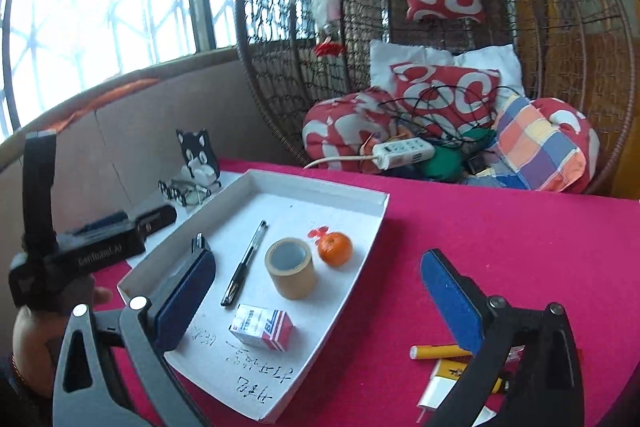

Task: Organize rigid objects
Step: 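Move both open tools back toward the remaining pile, then grasp the white phone charger with left tool while right tool grasps white pill bottle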

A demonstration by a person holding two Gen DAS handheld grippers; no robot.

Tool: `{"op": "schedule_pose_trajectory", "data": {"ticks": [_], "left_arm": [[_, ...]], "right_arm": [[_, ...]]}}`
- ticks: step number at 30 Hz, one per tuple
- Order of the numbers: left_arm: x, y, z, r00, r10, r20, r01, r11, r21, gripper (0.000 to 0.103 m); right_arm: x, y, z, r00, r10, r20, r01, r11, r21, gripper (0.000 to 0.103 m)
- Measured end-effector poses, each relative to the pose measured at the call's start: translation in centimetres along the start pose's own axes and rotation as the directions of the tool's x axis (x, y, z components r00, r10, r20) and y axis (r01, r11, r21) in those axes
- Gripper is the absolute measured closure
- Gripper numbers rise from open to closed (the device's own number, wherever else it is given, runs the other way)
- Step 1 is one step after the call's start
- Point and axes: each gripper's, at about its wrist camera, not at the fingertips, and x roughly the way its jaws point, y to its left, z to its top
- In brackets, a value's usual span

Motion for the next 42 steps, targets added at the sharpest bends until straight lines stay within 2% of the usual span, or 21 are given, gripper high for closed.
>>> {"op": "schedule_pose_trajectory", "data": {"ticks": [4, 7, 10, 13, 16, 19, 22, 25, 27, 29, 31, 34, 39, 42], "left_arm": [[-1.3, -1.2, 0.4, 0.999, -0.049, 0.022, 0.049, 0.998, 0.027, 0.000], [-2.1, -2.1, 0.6, 0.991, -0.127, 0.031, 0.126, 0.992, 0.028, 0.000], [-2.9, -3.8, 0.5, 0.983, -0.175, 0.055, 0.171, 0.983, 0.070, 0.000], [-3.6, -6.1, 0.1, 0.973, -0.216, 0.085, 0.202, 0.969, 0.145, 0.000], [-3.3, -9.4, -1.0, 0.959, -0.282, 0.021, 0.271, 0.939, 0.213, 0.000], [-2.3, -12.2, -2.6, 0.939, -0.333, -0.084, 0.343, 0.910, 0.234, 0.000], [-0.6, -15.3, -4.7, 0.915, -0.338, -0.223, 0.389, 0.886, 0.254, 0.000], [0.5, -18.4, -6.9, 0.893, -0.332, -0.304, 0.420, 0.858, 0.296, 0.000], [1.3, -20.1, -8.3, 0.888, -0.309, -0.340, 0.420, 0.847, 0.327, 0.002], [1.9, -21.4, -9.6, 0.887, -0.281, -0.366, 0.410, 0.844, 0.344, 0.011], [3.1, -22.0, -10.2, 0.886, -0.249, -0.391, 0.394, 0.848, 0.354, 0.030], [4.5, -22.7, -11.2, 0.877, -0.219, -0.428, 0.387, 0.851, 0.356, 0.036], [5.8, -23.9, -12.7, 0.869, -0.191, -0.456, 0.390, 0.832, 0.395, 0.048], [5.9, -24.1, -12.8, 0.877, -0.195, -0.438, 0.387, 0.827, 0.407, 0.060]], "right_arm": [[-3.6, -1.9, 1.3, 0.992, -0.035, 0.122, 0.030, 0.999, 0.042, 0.000], [-7.0, -4.2, 2.4, 0.967, -0.089, 0.237, 0.066, 0.992, 0.104, 0.000], [-9.9, -6.9, 3.2, 0.942, -0.091, 0.322, 0.035, 0.984, 0.175, 0.000], [-11.6, -9.4, 3.4, 0.931, -0.105, 0.350, 0.020, 0.971, 0.236, 0.000], [-12.2, -11.4, 2.9, 0.926, -0.175, 0.334, 0.086, 0.960, 0.266, 0.000], [-12.0, -13.3, 1.9, 0.937, -0.203, 0.284, 0.121, 0.952, 0.281, 0.000], [-11.7, -14.8, 0.4, 0.950, -0.228, 0.215, 0.168, 0.949, 0.268, 0.000], [-11.7, -16.1, -1.4, 0.960, -0.239, 0.145, 0.198, 0.948, 0.248, 0.000], [-11.9, -17.1, -2.6, 0.962, -0.248, 0.114, 0.212, 0.942, 0.262, 0.000], [-12.3, -18.3, -3.6, 0.965, -0.245, 0.095, 0.207, 0.931, 0.299, 0.000], [-12.7, -19.3, -4.2, 0.967, -0.237, 0.092, 0.194, 0.921, 0.337, 0.000], [-13.3, -20.0, -4.6, 0.967, -0.235, 0.098, 0.188, 0.918, 0.349, 0.000], [-12.7, -19.3, -5.0, 0.974, -0.207, 0.093, 0.173, 0.941, 0.289, 0.000], [-11.7, -17.9, -5.4, 0.980, -0.188, 0.063, 0.172, 0.964, 0.201, 0.000]]}}
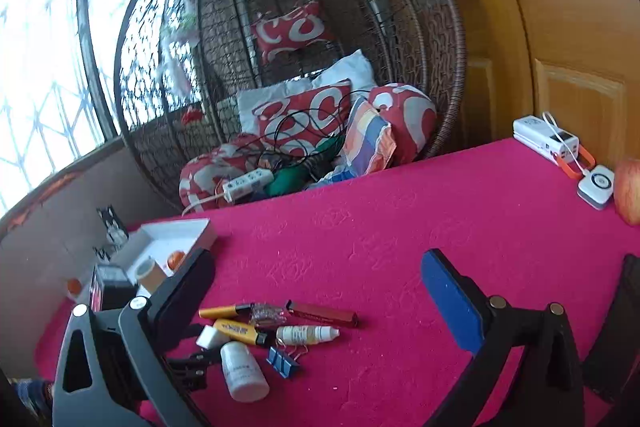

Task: Organize rigid objects
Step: 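Grasp the white phone charger with left tool while right tool grasps white pill bottle, then carry the white charger and pill bottle in both tools over the white tray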

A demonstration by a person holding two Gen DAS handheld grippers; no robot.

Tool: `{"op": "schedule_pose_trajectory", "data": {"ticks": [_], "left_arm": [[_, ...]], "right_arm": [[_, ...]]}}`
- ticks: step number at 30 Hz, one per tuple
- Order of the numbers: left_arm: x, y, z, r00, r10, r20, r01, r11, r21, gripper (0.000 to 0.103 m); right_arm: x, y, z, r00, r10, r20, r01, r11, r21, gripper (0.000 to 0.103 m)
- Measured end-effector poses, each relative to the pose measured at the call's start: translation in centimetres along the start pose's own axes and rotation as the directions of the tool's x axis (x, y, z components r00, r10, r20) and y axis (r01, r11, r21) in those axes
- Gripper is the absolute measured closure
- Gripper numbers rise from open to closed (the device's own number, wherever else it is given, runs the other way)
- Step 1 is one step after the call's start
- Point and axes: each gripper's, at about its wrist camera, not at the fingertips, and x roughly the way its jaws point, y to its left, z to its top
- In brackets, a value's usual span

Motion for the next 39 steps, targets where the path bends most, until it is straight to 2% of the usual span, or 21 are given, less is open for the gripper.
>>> {"op": "schedule_pose_trajectory", "data": {"ticks": [1, 2, 3, 5, 6, 8, 13, 15, 18, 20, 22, 25, 32, 36, 39], "left_arm": [[0.0, 0.1, 0.0, 1.000, -0.004, 0.003, 0.004, 1.000, 0.001, 0.069], [-0.2, 0.1, -0.1, 1.000, -0.009, 0.006, 0.009, 1.000, 0.003, 0.073], [-0.3, 0.2, -0.2, 1.000, -0.017, 0.008, 0.017, 1.000, 0.003, 0.073], [-0.6, 0.7, -0.6, 0.999, -0.032, 0.010, 0.032, 0.999, 0.000, 0.076], [-0.8, 0.9, -0.8, 0.999, -0.037, 0.010, 0.037, 0.999, -0.004, 0.076], [-1.2, 1.3, -1.0, 0.999, -0.048, 0.016, 0.049, 0.999, -0.022, 0.077], [-2.1, 2.0, -1.3, 0.998, -0.062, 0.030, 0.064, 0.997, -0.049, 0.077], [-2.1, 2.0, -1.4, 0.997, -0.064, 0.033, 0.065, 0.997, -0.052, 0.077], [-2.1, 1.8, -1.5, 0.997, -0.062, 0.036, 0.064, 0.997, -0.053, 0.077], [-2.2, 1.7, -1.6, 0.997, -0.061, 0.037, 0.063, 0.997, -0.048, 0.077], [-2.1, 1.7, -1.7, 0.997, -0.063, 0.038, 0.064, 0.997, -0.048, 0.077], [-2.0, 1.7, -1.8, 0.997, -0.064, 0.039, 0.066, 0.997, -0.050, 0.076], [-1.1, 1.2, -1.7, 0.998, -0.047, 0.036, 0.048, 0.998, -0.027, 0.077], [-1.6, 1.6, -1.8, 0.996, -0.078, 0.039, 0.079, 0.996, -0.048, 0.077], [-3.9, 2.1, -1.4, 0.992, -0.081, 0.099, 0.088, 0.994, -0.063, 0.077]], "right_arm": [[0.5, 0.8, -0.4, 0.999, 0.020, -0.032, -0.022, 0.999, -0.047, 0.000], [1.0, 1.5, -0.8, 0.997, 0.036, -0.065, -0.042, 0.995, -0.093, 0.001], [1.6, 2.4, -1.4, 0.993, 0.054, -0.103, -0.069, 0.987, -0.148, 0.004], [2.7, 3.5, -2.4, 0.983, 0.070, -0.167, -0.105, 0.972, -0.209, 0.018], [3.2, 4.0, -3.0, 0.977, 0.081, -0.199, -0.127, 0.965, -0.228, 0.021], [4.2, 4.8, -4.1, 0.958, 0.117, -0.261, -0.181, 0.955, -0.237, 0.034], [6.4, 6.5, -6.1, 0.916, 0.153, -0.370, -0.256, 0.934, -0.249, 0.043], [7.1, 7.3, -6.8, 0.904, 0.140, -0.403, -0.263, 0.927, -0.267, 0.043], [8.5, 8.0, -7.9, 0.887, 0.069, -0.457, -0.228, 0.926, -0.302, 0.044], [8.6, 8.5, -8.4, 0.890, 0.049, -0.452, -0.218, 0.919, -0.330, 0.048], [8.5, 8.6, -8.7, 0.876, 0.067, -0.478, -0.245, 0.915, -0.319, 0.067], [7.6, 8.2, -8.7, 0.893, 0.054, -0.447, -0.215, 0.923, -0.318, 0.067], [6.8, 7.5, -6.8, 0.918, 0.077, -0.389, -0.193, 0.944, -0.267, 0.067], [4.9, 7.7, -5.1, 0.948, 0.093, -0.304, -0.173, 0.953, -0.249, 0.067], [3.1, 7.5, -3.3, 0.969, 0.103, -0.225, -0.156, 0.960, -0.231, 0.067]]}}
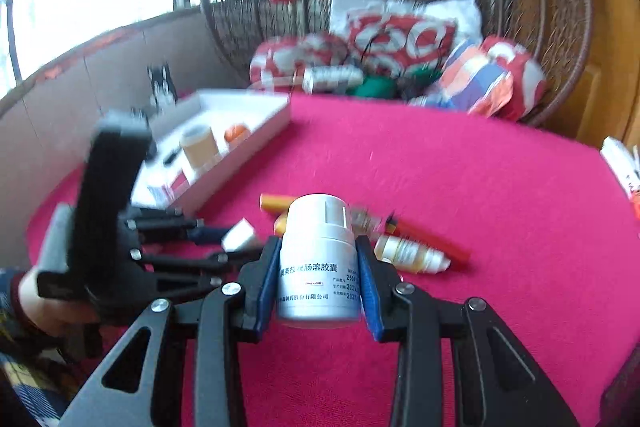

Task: Organize rigid objects
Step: 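Carry the white charger and pill bottle in both tools over the white tray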

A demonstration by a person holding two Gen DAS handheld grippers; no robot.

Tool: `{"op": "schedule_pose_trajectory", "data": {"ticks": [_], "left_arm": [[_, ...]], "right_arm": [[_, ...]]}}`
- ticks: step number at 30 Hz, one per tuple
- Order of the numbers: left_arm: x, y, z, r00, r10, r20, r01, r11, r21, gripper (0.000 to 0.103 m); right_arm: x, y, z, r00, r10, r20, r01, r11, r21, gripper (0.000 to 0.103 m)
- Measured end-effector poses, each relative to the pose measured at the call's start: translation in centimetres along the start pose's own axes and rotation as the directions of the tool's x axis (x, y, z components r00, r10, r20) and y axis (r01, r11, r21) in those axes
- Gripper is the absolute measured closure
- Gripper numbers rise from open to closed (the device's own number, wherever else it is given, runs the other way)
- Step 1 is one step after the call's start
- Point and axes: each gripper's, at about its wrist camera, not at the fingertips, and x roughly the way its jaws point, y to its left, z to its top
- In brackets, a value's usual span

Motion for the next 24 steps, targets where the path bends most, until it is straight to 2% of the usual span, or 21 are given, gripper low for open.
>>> {"op": "schedule_pose_trajectory", "data": {"ticks": [5, 8, 12, 17, 24], "left_arm": [[-5.5, 0.7, 2.0, 0.989, 0.007, 0.151, -0.004, 1.000, -0.019, 0.077], [-9.5, 1.2, 3.0, 0.969, 0.018, 0.247, -0.010, 0.999, -0.033, 0.077], [-14.3, 2.4, 3.8, 0.933, 0.053, 0.355, -0.039, 0.998, -0.046, 0.077], [-18.1, 4.8, 4.1, 0.899, 0.094, 0.429, -0.065, 0.994, -0.082, 0.077], [-20.3, 8.3, 3.1, 0.874, 0.152, 0.462, -0.086, 0.983, -0.162, 0.077]], "right_arm": [[-4.9, -0.6, 2.9, 0.987, -0.028, 0.161, 0.024, 0.999, 0.024, 0.067], [-7.5, -0.6, 4.8, 0.970, -0.043, 0.241, 0.040, 0.999, 0.018, 0.067], [-9.9, -0.3, 6.8, 0.946, -0.054, 0.319, 0.055, 0.998, 0.004, 0.067], [-10.9, 0.6, 8.1, 0.935, -0.045, 0.350, 0.056, 0.998, -0.021, 0.067], [-10.0, 2.1, 8.8, 0.937, -0.023, 0.348, 0.040, 0.998, -0.042, 0.067]]}}
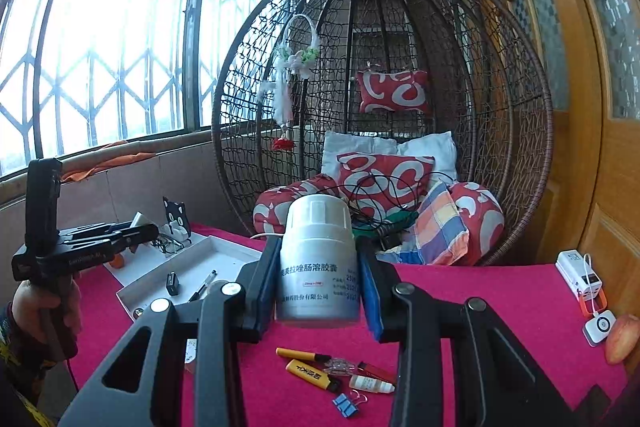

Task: Organize rigid objects
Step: 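Carry the white charger and pill bottle in both tools over the white tray, then open left tool to drop white charger while right tool releases pill bottle into tray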

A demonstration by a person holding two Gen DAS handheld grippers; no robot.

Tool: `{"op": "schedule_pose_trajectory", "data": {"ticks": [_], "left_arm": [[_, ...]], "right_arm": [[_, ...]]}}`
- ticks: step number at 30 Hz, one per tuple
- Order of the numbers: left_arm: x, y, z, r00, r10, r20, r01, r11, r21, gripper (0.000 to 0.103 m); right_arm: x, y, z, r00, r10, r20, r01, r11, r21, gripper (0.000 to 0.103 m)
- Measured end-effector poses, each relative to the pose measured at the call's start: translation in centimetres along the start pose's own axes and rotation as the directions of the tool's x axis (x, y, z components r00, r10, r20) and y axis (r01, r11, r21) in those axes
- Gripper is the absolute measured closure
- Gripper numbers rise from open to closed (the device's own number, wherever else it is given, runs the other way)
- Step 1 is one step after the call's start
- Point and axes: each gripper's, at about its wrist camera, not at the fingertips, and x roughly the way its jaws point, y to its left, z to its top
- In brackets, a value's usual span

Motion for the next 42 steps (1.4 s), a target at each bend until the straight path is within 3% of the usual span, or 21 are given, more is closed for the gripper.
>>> {"op": "schedule_pose_trajectory", "data": {"ticks": [16, 26, 36, 42], "left_arm": [[-2.8, 7.4, -0.2, 0.993, 0.104, 0.049, -0.098, 0.989, -0.112, 0.077], [-2.4, 11.7, -0.8, 0.989, 0.144, 0.026, -0.137, 0.975, -0.175, 0.077], [4.5, 15.2, 0.8, 0.985, 0.118, -0.122, -0.138, 0.975, -0.177, 0.077], [10.5, 16.9, 0.2, 0.963, 0.117, -0.244, -0.159, 0.974, -0.162, 0.077]], "right_arm": [[5.3, 4.3, 1.4, 0.997, 0.048, -0.067, -0.053, 0.997, -0.060, 0.067], [8.8, 6.7, 1.2, 0.985, 0.103, -0.139, -0.111, 0.992, -0.055, 0.067], [15.3, 12.8, 0.2, 0.934, 0.239, -0.265, -0.259, 0.965, -0.042, 0.067], [19.6, 15.8, -3.3, 0.884, 0.267, -0.385, -0.294, 0.956, -0.012, 0.067]]}}
